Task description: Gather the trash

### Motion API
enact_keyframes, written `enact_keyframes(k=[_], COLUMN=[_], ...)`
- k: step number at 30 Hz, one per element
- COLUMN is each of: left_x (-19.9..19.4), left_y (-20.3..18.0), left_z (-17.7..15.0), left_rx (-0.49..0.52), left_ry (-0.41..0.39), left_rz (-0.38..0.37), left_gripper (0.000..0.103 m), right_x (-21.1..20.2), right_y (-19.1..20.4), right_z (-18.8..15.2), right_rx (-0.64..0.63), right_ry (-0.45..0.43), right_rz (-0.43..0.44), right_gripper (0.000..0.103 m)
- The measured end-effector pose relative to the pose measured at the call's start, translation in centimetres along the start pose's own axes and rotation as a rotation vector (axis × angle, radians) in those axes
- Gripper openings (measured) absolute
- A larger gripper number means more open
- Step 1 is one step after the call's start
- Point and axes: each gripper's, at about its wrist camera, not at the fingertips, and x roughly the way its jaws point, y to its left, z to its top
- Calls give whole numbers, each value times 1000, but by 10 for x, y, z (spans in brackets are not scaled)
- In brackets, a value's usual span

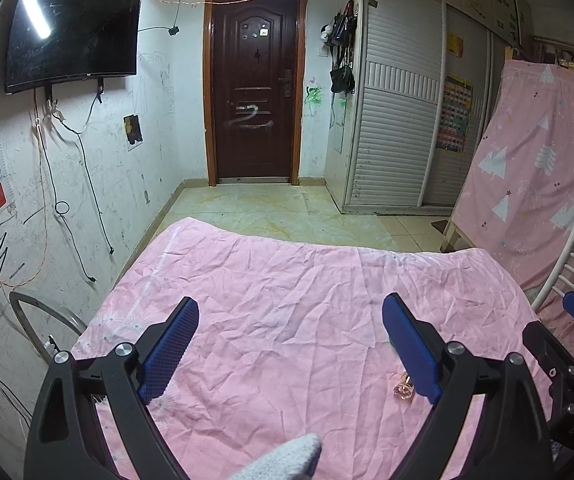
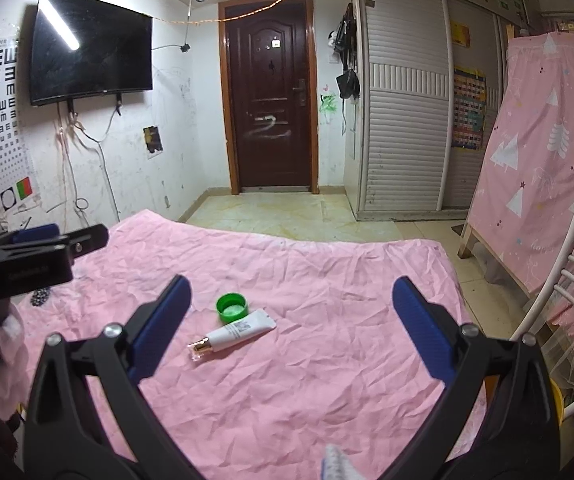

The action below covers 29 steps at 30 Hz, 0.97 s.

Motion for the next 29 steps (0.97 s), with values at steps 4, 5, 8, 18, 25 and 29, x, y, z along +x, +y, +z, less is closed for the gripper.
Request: enact_keyframes(k=[4, 5, 8, 18, 25, 29], left_x=[1, 1, 2, 3, 3, 4], left_y=[-1, -1, -1, -2, -1, -1], left_z=[0, 0, -1, -3, -5, -5], left_rx=[0, 0, 0, 1, -1, -2], left_ry=[1, 1, 3, 6, 12, 16], left_rz=[0, 0, -1, -5, -5, -3], left_gripper=[84, 84, 84, 84, 84, 84], right_x=[0, 0, 1, 1, 2, 2], right_y=[0, 0, 2, 2, 3, 2], right_z=[0, 0, 0, 0, 0, 0], right_rx=[0, 0, -1, -2, -2, -2], right_ry=[1, 1, 3, 2, 3, 4], right_rz=[1, 1, 1, 0, -2, -1], right_gripper=[97, 97, 97, 97, 97, 97])
